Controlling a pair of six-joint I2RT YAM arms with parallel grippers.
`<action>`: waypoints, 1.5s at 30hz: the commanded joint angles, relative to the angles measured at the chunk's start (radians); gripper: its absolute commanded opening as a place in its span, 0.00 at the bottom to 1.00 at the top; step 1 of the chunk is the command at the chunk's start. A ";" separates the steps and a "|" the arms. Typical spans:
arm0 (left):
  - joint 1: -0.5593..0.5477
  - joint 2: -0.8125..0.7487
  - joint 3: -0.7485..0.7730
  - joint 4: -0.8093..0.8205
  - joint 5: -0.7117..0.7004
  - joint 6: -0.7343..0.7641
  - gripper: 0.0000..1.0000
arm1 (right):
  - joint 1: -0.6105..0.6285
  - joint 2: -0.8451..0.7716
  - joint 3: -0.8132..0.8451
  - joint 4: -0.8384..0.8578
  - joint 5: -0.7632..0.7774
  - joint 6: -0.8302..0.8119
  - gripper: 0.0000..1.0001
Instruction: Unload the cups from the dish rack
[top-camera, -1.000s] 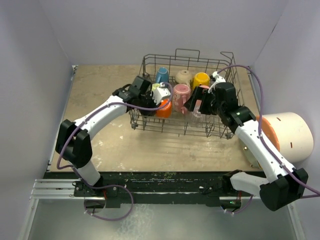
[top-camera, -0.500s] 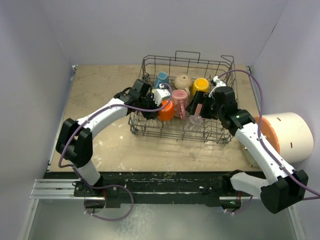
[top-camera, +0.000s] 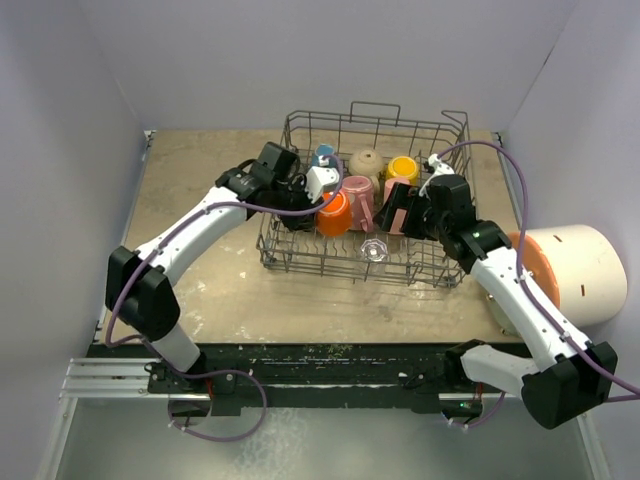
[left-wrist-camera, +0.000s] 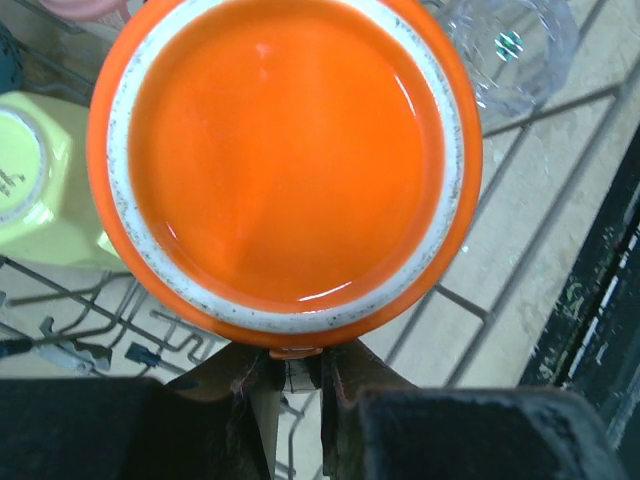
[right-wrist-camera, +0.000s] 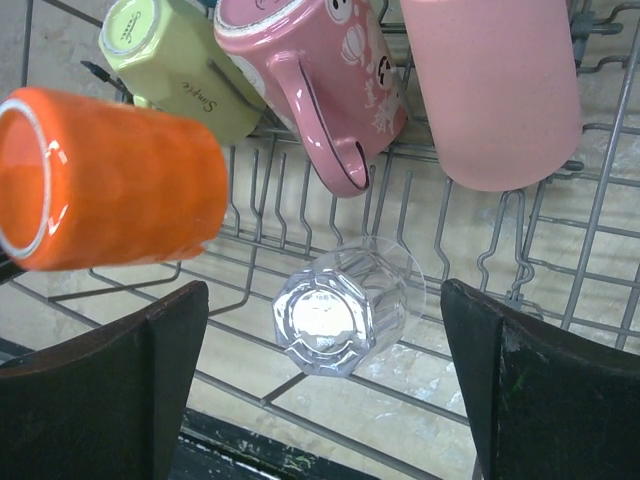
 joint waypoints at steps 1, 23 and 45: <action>0.013 -0.136 0.075 -0.064 0.044 0.041 0.00 | -0.002 -0.038 0.059 -0.013 -0.018 -0.041 0.99; 0.298 -0.208 0.197 -0.256 -0.032 0.023 0.00 | 0.479 -0.080 0.011 -0.142 -0.071 0.049 0.53; 0.341 -0.417 0.106 -0.319 0.094 -0.066 0.00 | 0.269 0.064 0.006 -0.076 0.128 0.040 0.55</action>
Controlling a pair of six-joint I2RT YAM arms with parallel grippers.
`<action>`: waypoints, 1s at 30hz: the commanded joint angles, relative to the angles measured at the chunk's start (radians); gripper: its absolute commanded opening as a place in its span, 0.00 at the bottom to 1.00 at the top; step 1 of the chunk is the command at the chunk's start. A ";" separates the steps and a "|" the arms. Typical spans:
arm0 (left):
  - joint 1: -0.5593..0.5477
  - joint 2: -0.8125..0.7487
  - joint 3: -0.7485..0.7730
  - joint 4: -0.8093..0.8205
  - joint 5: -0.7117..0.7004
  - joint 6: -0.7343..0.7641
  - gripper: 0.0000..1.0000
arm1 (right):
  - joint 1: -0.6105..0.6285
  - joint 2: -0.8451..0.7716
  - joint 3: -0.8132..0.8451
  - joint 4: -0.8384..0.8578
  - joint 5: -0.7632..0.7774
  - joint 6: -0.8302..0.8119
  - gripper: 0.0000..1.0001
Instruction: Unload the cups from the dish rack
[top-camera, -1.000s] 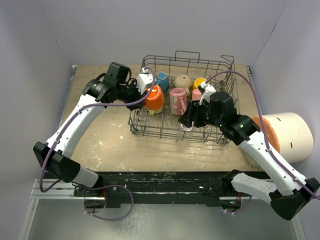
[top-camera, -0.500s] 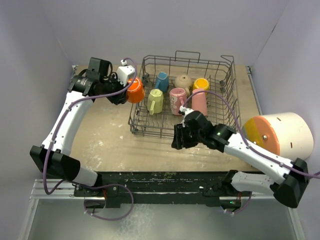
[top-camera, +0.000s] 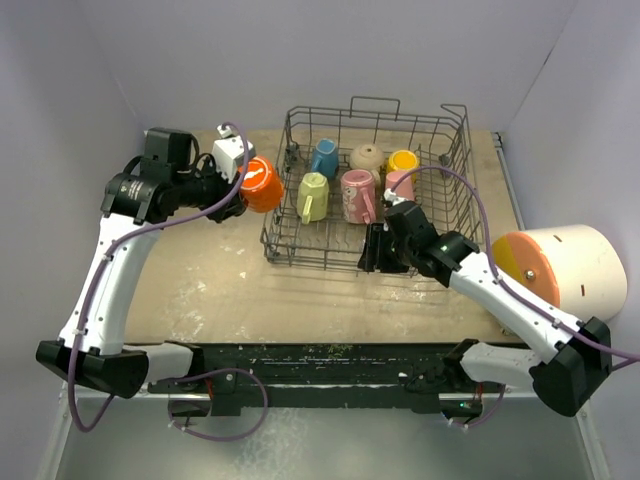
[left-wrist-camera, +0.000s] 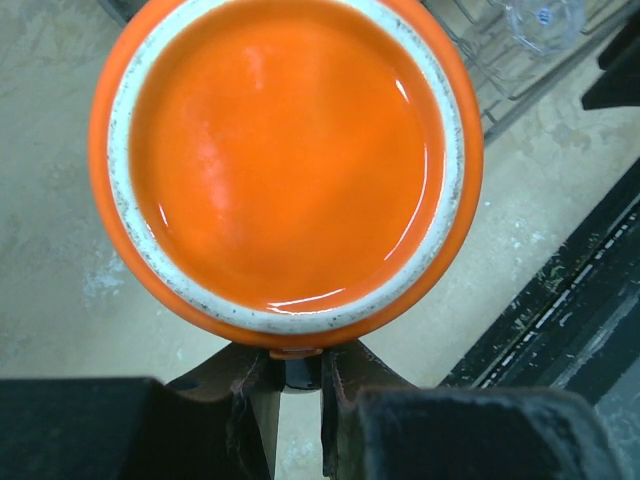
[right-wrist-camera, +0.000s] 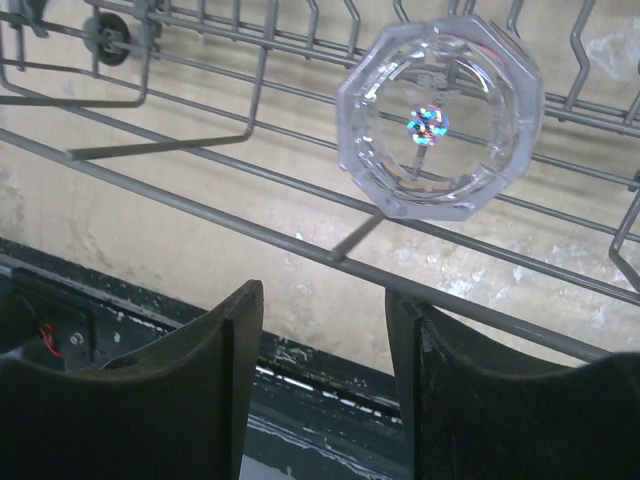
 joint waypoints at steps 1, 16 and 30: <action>0.008 -0.051 -0.007 0.039 0.093 -0.039 0.00 | -0.021 0.030 0.081 0.076 0.054 -0.045 0.56; 0.078 -0.143 -0.009 0.074 0.190 -0.101 0.00 | 0.161 0.000 0.260 0.421 -0.226 0.132 0.83; 0.086 -0.235 -0.062 0.324 0.396 -0.435 0.00 | 0.161 0.116 0.325 0.803 -0.331 0.369 0.88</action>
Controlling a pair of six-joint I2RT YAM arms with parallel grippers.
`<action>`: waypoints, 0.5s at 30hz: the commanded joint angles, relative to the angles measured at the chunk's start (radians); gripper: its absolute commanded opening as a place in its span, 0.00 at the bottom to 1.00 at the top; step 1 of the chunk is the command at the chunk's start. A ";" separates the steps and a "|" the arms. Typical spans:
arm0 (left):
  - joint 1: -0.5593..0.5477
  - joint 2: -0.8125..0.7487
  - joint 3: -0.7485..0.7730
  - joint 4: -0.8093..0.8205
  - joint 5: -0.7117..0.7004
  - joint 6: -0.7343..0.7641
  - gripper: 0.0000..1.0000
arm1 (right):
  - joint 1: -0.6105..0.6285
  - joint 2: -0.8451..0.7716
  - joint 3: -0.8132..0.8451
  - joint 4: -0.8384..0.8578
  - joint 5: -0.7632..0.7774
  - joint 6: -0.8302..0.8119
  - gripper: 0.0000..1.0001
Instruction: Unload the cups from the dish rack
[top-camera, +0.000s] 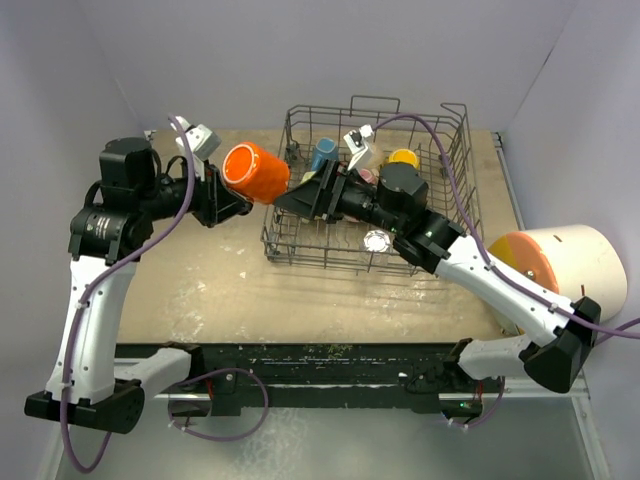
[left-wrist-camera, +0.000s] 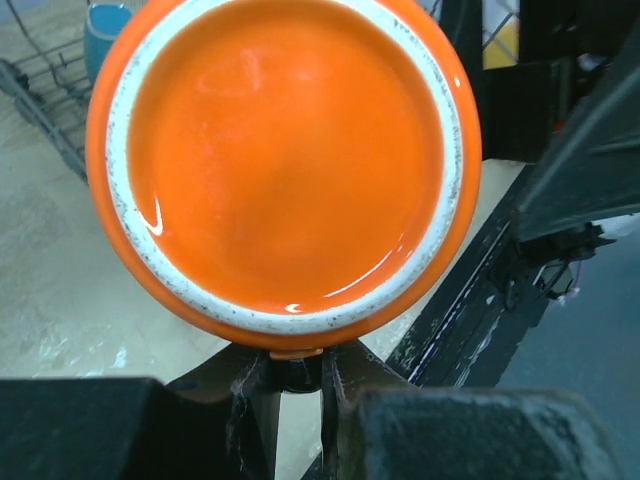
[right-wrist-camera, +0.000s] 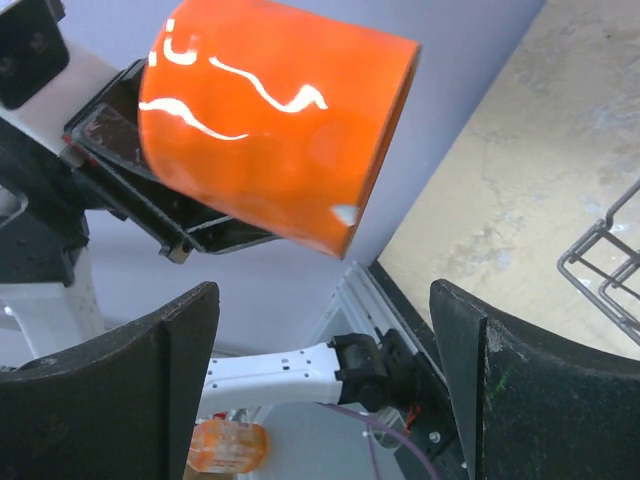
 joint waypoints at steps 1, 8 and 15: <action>0.008 -0.056 -0.001 0.189 0.121 -0.125 0.00 | -0.003 -0.033 -0.010 0.156 -0.042 0.090 0.88; 0.008 -0.061 -0.038 0.224 0.201 -0.193 0.00 | -0.003 0.006 -0.077 0.465 -0.103 0.220 0.84; 0.008 -0.085 -0.090 0.298 0.268 -0.284 0.00 | -0.003 0.051 -0.103 0.764 -0.125 0.334 0.67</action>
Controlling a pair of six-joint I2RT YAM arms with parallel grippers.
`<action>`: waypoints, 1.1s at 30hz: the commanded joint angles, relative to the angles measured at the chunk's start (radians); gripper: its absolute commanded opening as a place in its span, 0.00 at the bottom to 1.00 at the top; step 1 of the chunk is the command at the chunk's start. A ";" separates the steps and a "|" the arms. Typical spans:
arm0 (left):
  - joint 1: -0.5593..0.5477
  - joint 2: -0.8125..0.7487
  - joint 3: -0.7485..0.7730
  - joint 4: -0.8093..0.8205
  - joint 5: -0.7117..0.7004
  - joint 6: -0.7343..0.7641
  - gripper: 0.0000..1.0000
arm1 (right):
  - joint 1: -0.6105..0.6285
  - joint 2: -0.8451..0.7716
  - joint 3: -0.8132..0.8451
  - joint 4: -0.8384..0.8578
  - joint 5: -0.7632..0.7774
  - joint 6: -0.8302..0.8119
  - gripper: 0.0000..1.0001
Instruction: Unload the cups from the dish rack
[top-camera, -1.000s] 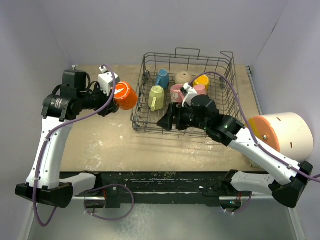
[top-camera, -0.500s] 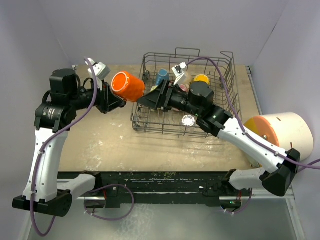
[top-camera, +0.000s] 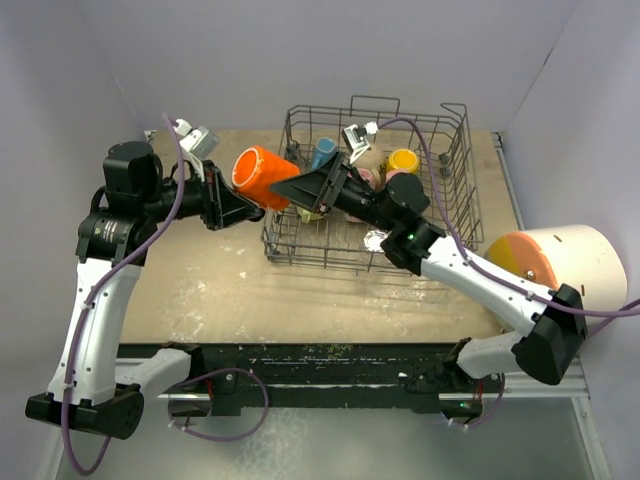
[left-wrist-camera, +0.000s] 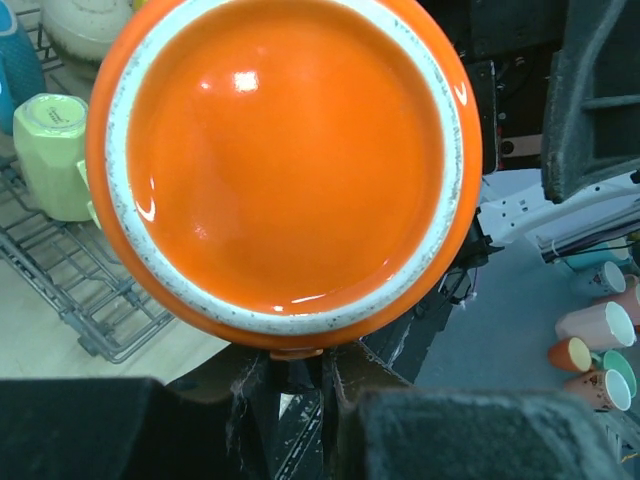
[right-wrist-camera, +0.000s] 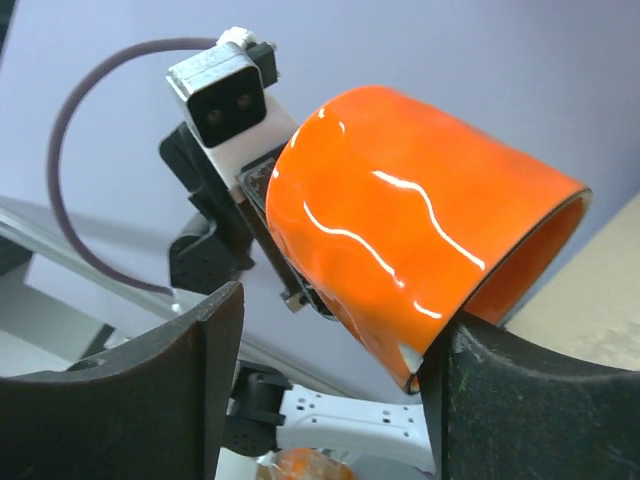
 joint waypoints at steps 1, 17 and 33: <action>0.008 -0.044 -0.010 0.168 0.096 -0.089 0.00 | -0.003 0.005 0.015 0.271 -0.045 0.092 0.62; 0.008 -0.056 0.090 -0.269 -0.298 0.426 0.72 | -0.021 -0.041 0.402 -0.762 0.042 -0.487 0.00; 0.087 0.045 -0.017 -0.202 -0.838 0.546 0.80 | 0.429 0.447 0.750 -1.423 0.450 -0.908 0.00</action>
